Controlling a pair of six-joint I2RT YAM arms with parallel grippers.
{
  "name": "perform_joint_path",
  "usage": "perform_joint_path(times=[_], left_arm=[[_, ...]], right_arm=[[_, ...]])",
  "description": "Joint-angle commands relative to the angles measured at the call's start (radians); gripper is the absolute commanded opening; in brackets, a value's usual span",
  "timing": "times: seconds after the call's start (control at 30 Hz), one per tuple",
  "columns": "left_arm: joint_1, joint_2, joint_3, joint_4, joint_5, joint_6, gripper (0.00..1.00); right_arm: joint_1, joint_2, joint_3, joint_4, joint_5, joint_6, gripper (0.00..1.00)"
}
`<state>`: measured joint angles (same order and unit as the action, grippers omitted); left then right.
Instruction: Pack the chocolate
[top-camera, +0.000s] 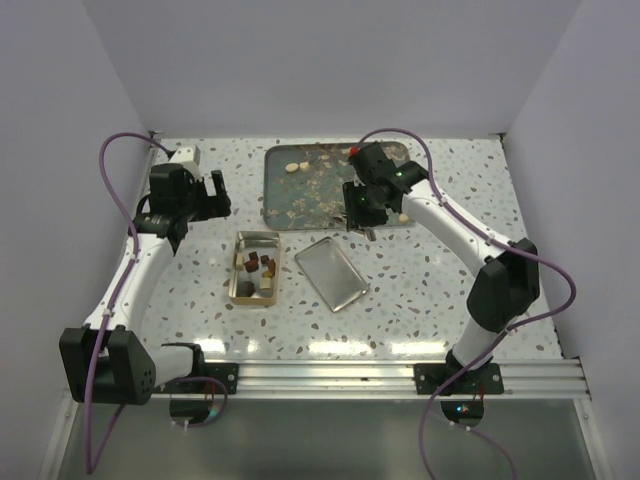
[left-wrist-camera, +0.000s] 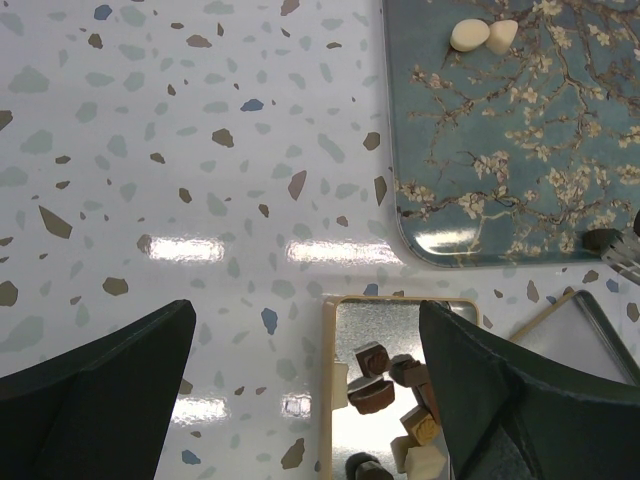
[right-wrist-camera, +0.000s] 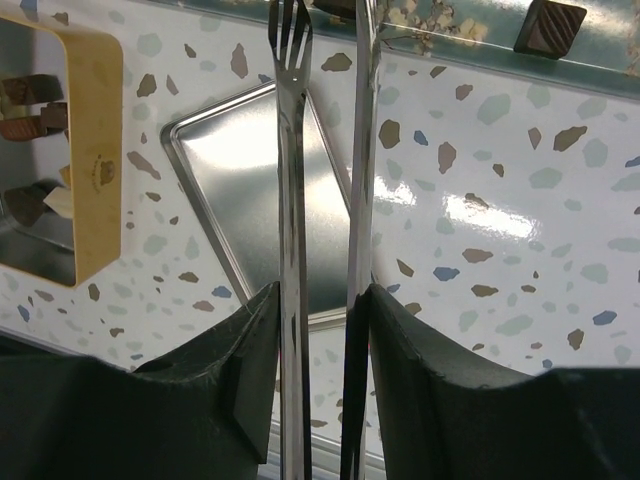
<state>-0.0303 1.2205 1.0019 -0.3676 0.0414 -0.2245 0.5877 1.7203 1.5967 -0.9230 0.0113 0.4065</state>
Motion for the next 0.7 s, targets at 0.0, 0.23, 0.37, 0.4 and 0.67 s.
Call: perform_joint_path(times=[0.0, 0.23, 0.37, 0.4, 0.67], left_arm=[[0.010, -0.027, -0.002, 0.027, 0.009, -0.003, 1.00], [0.009, -0.027, -0.002, 0.027, 0.009, -0.003, 1.00], [0.009, -0.027, -0.002, 0.025, 0.008, -0.001, 1.00], [0.009, -0.026, -0.002, 0.027, 0.008, -0.003, 1.00], [0.009, -0.023, 0.000, 0.027, 0.009, -0.001, 1.00]], right_arm=[[-0.006, 0.018, -0.006, 0.039, 0.013, -0.005, 0.42], [-0.009, 0.039, -0.015, 0.053, -0.004, 0.002, 0.45], [-0.008, 0.051, -0.012, 0.052, 0.001, 0.000, 0.45], [-0.009, 0.055, -0.011, 0.052, 0.003, -0.001, 0.44], [-0.014, 0.078, 0.006, 0.033, -0.008, 0.012, 0.43]])
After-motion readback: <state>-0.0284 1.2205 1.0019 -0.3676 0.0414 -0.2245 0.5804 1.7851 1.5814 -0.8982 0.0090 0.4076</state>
